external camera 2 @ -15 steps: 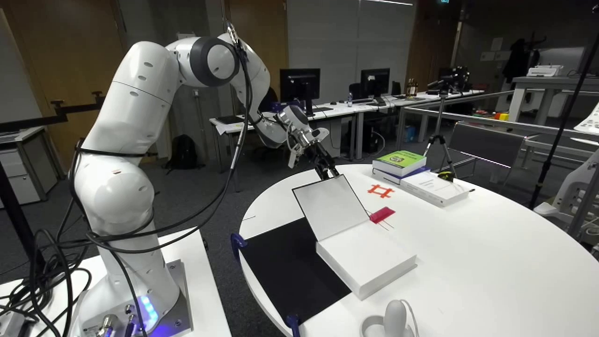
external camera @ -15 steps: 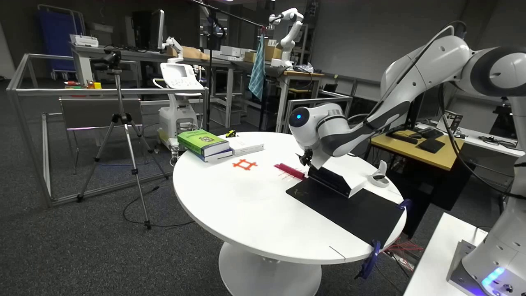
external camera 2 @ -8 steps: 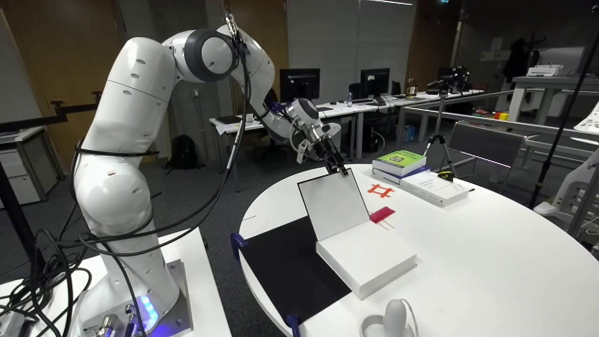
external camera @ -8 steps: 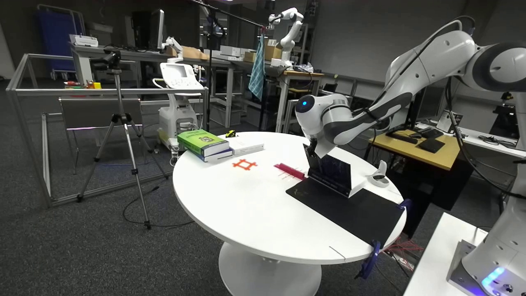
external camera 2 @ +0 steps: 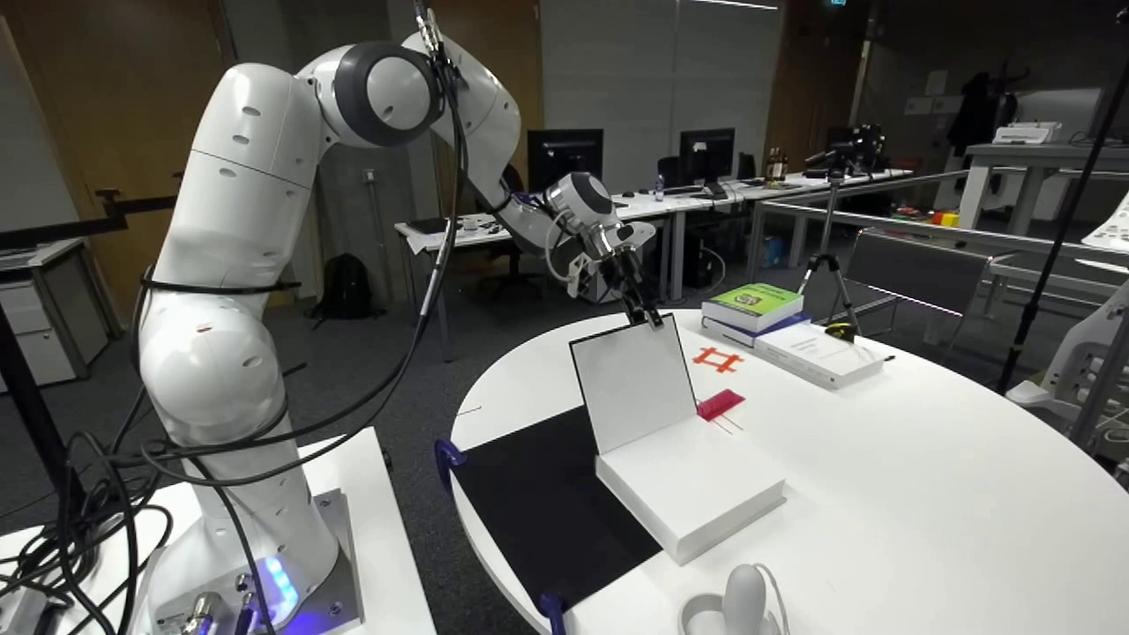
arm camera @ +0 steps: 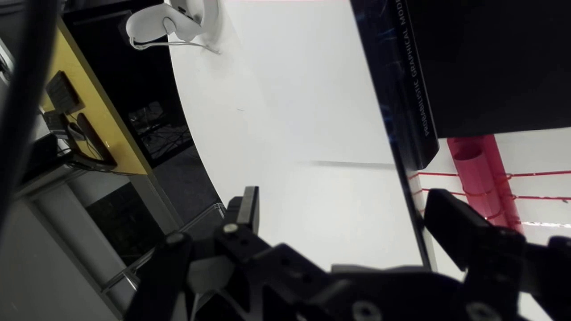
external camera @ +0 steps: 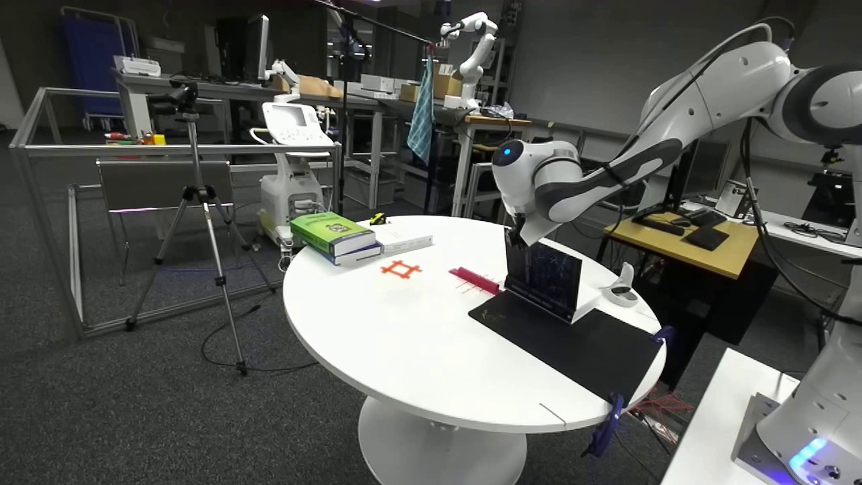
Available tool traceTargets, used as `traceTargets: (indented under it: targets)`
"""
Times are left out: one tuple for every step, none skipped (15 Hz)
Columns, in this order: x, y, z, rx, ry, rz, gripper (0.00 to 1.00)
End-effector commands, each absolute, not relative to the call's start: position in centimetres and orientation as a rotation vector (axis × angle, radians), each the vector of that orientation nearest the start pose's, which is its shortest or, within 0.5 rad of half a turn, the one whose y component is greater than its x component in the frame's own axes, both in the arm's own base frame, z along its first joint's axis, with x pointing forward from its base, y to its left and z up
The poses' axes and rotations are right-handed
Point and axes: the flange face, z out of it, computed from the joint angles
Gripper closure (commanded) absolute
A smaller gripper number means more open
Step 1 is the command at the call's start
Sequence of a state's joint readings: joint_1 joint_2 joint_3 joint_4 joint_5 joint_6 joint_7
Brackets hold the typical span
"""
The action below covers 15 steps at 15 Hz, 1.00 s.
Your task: Close the hardcover book
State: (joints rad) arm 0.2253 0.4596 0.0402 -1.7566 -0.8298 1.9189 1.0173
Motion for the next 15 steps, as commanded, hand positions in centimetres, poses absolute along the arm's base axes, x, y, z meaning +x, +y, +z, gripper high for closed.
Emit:
traceTargets:
  targets:
    - [62.0, 9.5, 33.3, 2.406, -0.416, 0.226, 0.0]
    - [62.1, 9.0, 33.5, 2.412, -0.423, 0.213, 0.0]
    - [62.2, 8.6, 33.7, 2.417, -0.43, 0.203, 0.0]
    - [62.3, 8.1, 33.7, 2.421, -0.434, 0.192, 0.0]
    - [62.5, 7.5, 33.6, 2.433, -0.431, 0.173, 0.0]
    - [62.7, 7.0, 33.4, 2.441, -0.437, 0.16, 0.0]
    - [63.0, 6.2, 32.9, 2.454, -0.431, 0.142, 0.0]
    - [63.2, 5.6, 32.6, 2.465, -0.425, 0.12, 0.0]
    - [63.4, 4.8, 32.2, 2.473, -0.425, 0.098, 0.0]
    - [63.5, 4.0, 32.0, 2.481, -0.423, 0.072, 0.0]
    - [63.7, 3.3, 31.8, 2.484, -0.426, 0.051, 0.0]
    - [63.6, 2.5, 31.9, 2.489, -0.433, 0.034, 0.0]
    - [63.7, 2.0, 32.0, 2.494, -0.438, 0.024, 0.0]
    - [63.6, 1.3, 32.2, 2.497, -0.443, 0.015, 0.0]
    - [63.7, 0.8, 32.3, 2.499, -0.452, 0.007, 0.0]
